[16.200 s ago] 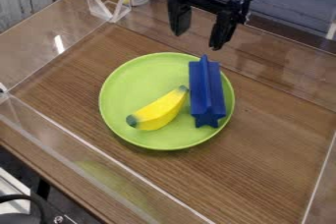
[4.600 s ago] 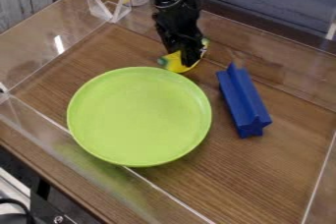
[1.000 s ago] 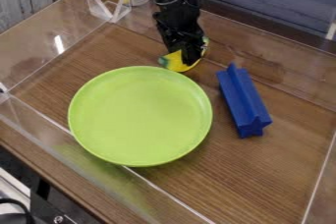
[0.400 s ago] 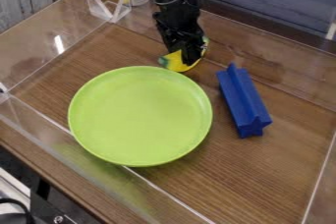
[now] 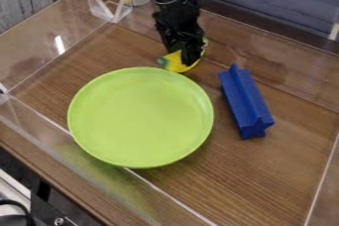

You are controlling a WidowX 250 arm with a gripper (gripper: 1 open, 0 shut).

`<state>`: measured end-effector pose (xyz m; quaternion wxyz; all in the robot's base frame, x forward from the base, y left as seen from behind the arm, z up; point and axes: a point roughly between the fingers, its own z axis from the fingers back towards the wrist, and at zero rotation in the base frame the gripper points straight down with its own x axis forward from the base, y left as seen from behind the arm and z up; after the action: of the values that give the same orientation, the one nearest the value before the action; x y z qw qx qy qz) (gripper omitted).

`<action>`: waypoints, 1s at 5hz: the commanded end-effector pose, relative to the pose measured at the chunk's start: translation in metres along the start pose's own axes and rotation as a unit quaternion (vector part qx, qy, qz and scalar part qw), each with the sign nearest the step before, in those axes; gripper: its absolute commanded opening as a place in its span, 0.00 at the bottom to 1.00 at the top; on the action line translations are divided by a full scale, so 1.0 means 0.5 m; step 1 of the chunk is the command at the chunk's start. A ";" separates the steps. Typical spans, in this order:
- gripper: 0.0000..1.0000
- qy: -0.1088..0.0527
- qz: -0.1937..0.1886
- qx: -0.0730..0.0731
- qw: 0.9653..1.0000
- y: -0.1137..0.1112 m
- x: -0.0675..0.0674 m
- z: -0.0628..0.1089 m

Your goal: Remove the banana from inside the green plate and put it on the table

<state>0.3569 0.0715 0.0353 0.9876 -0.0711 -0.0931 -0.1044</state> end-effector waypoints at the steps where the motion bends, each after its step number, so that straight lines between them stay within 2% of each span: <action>1: 0.00 -0.042 -0.007 0.024 0.999 -0.001 0.020 0.080; 2: 0.00 -0.055 -0.011 0.033 0.998 -0.018 0.019 0.130; 3: 0.00 -0.071 -0.027 0.029 0.997 -0.063 0.009 0.174; 5: 0.00 -0.068 -0.078 0.006 0.995 -0.175 -0.041 0.190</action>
<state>0.3000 0.0062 0.1205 0.9717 -0.0715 -0.1436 -0.1732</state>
